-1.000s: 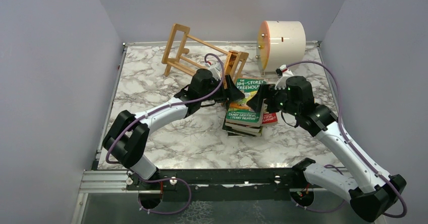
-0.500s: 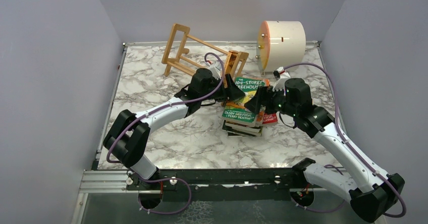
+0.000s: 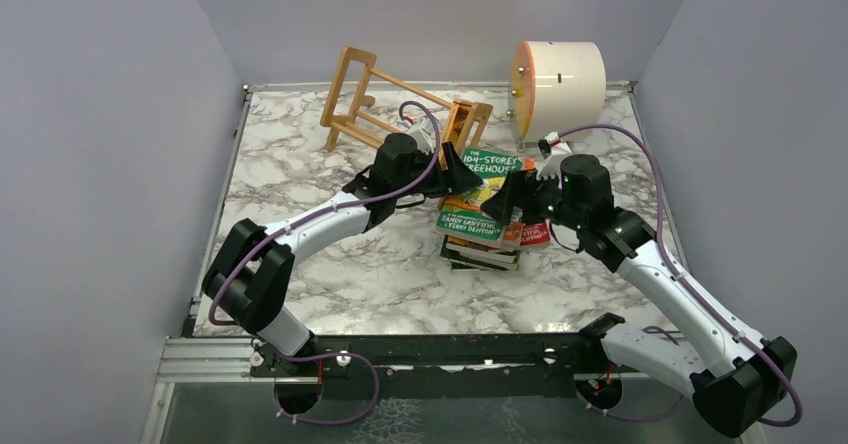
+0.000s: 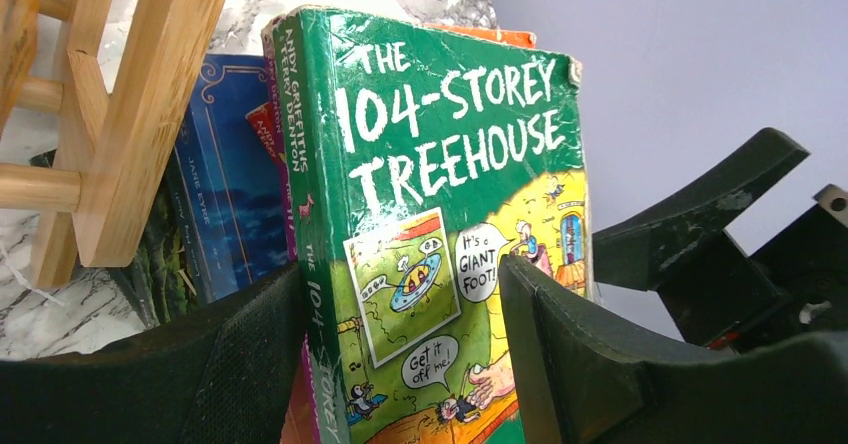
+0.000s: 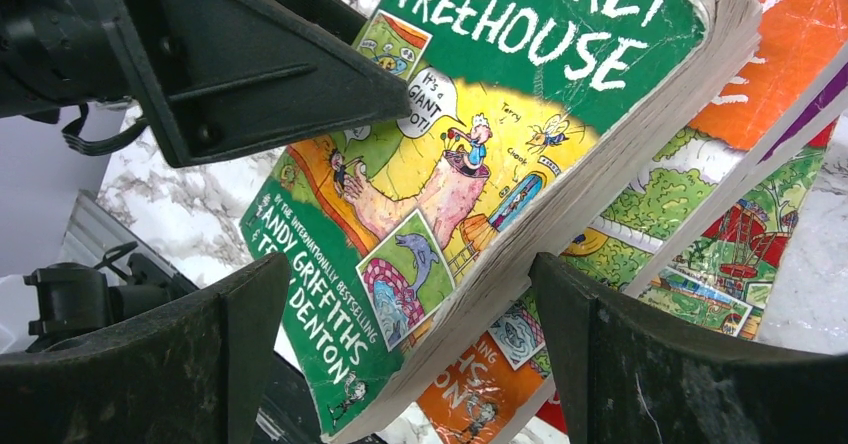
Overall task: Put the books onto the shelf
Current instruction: Pick up the book from the center of the board.
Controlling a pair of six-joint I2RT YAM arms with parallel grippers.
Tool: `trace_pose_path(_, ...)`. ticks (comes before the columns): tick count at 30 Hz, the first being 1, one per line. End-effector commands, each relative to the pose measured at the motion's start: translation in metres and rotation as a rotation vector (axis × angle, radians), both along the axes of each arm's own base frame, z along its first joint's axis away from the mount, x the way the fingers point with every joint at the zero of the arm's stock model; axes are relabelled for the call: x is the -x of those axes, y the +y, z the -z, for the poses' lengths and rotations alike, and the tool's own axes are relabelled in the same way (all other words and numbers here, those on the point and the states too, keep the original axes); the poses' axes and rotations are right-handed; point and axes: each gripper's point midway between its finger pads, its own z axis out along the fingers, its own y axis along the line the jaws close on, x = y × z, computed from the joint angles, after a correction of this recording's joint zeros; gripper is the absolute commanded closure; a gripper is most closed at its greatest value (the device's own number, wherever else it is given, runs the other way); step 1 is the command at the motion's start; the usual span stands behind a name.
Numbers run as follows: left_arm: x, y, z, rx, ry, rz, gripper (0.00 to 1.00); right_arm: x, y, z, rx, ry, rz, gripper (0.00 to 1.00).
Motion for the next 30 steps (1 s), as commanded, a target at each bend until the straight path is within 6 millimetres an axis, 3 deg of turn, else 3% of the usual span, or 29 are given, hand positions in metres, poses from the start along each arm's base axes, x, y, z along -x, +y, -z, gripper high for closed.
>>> trace_pose_path(1,0.017,-0.012,-0.071,0.153,-0.121,0.08,0.41,-0.002,0.013,0.005,-0.018,-0.005,-0.063,0.11)
trace_pose_path(14,0.013,-0.009,-0.083,0.183,-0.138,0.091,0.62,-0.014,0.02,0.01,-0.009,-0.013,-0.072,0.11)
trace_pose_path(21,0.012,-0.013,-0.088,0.197,-0.148,0.105,0.87,-0.014,0.02,0.007,-0.01,-0.026,-0.071,0.11)
trace_pose_path(23,0.012,-0.014,-0.091,0.201,-0.151,0.109,0.98,-0.014,0.018,0.004,-0.011,-0.033,-0.065,0.11)
trace_pose_path(26,0.01,-0.01,-0.104,0.216,-0.178,0.099,1.0,-0.014,0.011,-0.002,-0.002,-0.049,-0.033,0.11)
trace_pose_path(30,0.003,0.004,-0.138,0.221,-0.246,0.052,1.0,-0.013,-0.004,-0.018,0.009,-0.097,0.034,0.11)
